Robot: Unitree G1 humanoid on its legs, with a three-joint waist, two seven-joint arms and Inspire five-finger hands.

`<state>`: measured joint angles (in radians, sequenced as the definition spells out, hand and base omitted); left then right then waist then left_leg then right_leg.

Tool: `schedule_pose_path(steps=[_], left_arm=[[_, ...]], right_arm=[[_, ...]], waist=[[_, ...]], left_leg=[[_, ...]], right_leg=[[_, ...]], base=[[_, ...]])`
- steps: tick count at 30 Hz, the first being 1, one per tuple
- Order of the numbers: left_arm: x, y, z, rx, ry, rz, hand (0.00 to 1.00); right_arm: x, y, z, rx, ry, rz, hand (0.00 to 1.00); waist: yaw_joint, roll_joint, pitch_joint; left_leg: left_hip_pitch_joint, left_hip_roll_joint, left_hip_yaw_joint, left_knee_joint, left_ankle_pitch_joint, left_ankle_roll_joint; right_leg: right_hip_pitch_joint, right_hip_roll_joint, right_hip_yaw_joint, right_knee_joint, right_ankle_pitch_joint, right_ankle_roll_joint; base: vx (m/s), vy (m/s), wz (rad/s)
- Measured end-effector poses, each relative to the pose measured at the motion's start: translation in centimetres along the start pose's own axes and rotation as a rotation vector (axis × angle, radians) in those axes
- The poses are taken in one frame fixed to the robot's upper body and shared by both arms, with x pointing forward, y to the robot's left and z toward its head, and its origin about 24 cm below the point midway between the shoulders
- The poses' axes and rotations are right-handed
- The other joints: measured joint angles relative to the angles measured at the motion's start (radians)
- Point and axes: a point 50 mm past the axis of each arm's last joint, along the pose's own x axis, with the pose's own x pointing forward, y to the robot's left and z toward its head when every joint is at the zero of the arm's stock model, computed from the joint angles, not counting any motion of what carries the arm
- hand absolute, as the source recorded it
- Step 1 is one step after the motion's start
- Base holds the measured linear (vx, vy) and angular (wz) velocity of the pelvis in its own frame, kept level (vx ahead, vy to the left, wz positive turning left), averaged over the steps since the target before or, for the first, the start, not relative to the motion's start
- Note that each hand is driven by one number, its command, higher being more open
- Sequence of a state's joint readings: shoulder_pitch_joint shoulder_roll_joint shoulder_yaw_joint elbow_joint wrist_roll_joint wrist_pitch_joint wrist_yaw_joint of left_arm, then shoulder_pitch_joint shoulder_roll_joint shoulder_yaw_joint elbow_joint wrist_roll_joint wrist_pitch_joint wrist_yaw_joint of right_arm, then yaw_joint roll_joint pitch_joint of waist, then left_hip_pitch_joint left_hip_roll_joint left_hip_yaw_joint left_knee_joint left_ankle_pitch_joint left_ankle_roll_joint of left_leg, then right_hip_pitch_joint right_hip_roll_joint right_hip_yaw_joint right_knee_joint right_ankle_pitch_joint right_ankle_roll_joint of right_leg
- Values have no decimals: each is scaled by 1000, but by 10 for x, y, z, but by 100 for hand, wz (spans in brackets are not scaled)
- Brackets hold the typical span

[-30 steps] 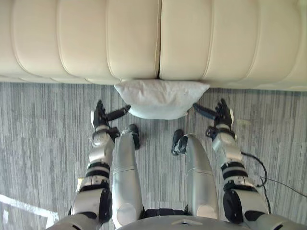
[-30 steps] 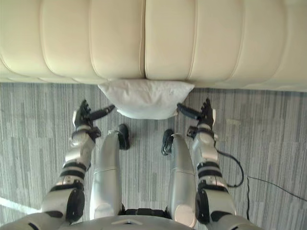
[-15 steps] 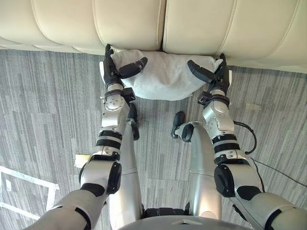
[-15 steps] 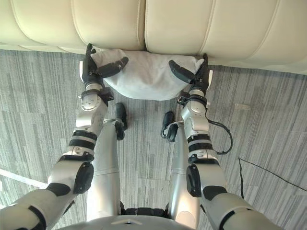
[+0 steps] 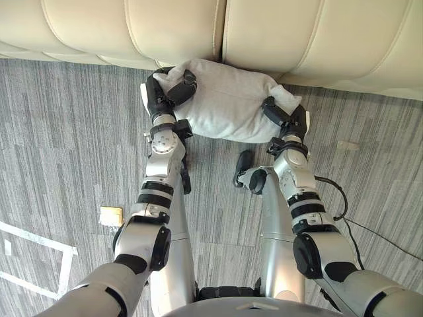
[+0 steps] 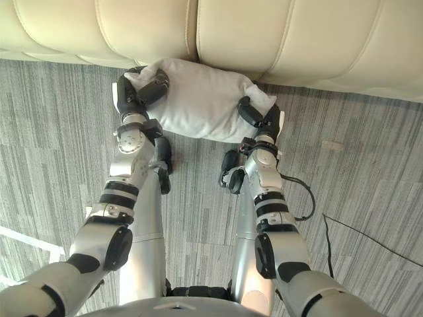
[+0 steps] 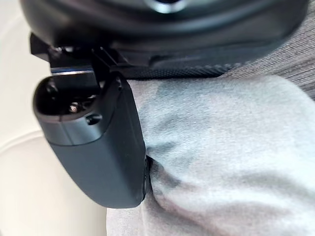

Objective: Pick up cushions and gather them together orderly.

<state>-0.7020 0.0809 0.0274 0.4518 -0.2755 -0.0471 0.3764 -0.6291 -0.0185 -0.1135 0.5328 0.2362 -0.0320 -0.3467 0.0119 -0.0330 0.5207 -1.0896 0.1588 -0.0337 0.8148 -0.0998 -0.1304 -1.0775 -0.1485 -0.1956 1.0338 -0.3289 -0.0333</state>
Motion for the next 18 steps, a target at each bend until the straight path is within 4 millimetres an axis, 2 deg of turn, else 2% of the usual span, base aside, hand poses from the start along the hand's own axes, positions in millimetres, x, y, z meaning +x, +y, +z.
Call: schedule_pose_path(steps=[6, 12, 13, 14, 16, 17, 18], left_arm=[[-34, 9, -27, -53, 64, 2, 0], [-82, 14, -40, -89, 80, -39, 0], [-89, 16, -42, -91, 82, -40, 0], [-103, 21, -46, -96, 96, -38, 0], [-116, 27, -52, -97, 116, -32, 0], [-129, 33, -56, -97, 138, -26, 0], [-133, 35, -57, -98, 143, -22, 0]], right_arm=[[-32, -16, -13, -22, -30, -17, 0], [-81, -44, -17, -75, -94, -45, 0], [-88, -47, -18, -79, -95, -44, 0], [-105, -54, -20, -101, -94, -36, 0], [-119, -60, -23, -140, -86, -19, 0], [-131, -65, -25, -154, -72, -6, 0], [-134, -66, -26, -156, -69, -3, 0]], waist=[[3, -2, -8], [8, -17, -57], [11, -23, -71], [12, -24, -114], [16, -24, -163], [17, -21, -205], [17, -21, -218]], left_leg=[[221, 9, 25, -129, 18, -3], [492, 9, 66, -268, 19, -3], [530, 9, 75, -289, 19, -3], [602, 11, 90, -335, 20, -2], [671, 14, 106, -388, 21, -1], [733, 16, 115, -428, 22, -1], [748, 17, 118, -439, 22, -2]], right_leg=[[204, 19, -3, -117, 21, -8], [464, 33, 3, -259, 33, 11], [496, 35, 8, -278, 35, 15], [565, 42, 13, -327, 39, 22], [626, 51, 16, -377, 44, 29], [684, 59, 18, -418, 45, 30], [698, 61, 19, -428, 45, 30]], base=[[36, 7, -7], [89, 29, -9], [121, 51, -16], [150, 60, -20], [174, 41, -16], [159, 13, -11], [179, -3, -11]])
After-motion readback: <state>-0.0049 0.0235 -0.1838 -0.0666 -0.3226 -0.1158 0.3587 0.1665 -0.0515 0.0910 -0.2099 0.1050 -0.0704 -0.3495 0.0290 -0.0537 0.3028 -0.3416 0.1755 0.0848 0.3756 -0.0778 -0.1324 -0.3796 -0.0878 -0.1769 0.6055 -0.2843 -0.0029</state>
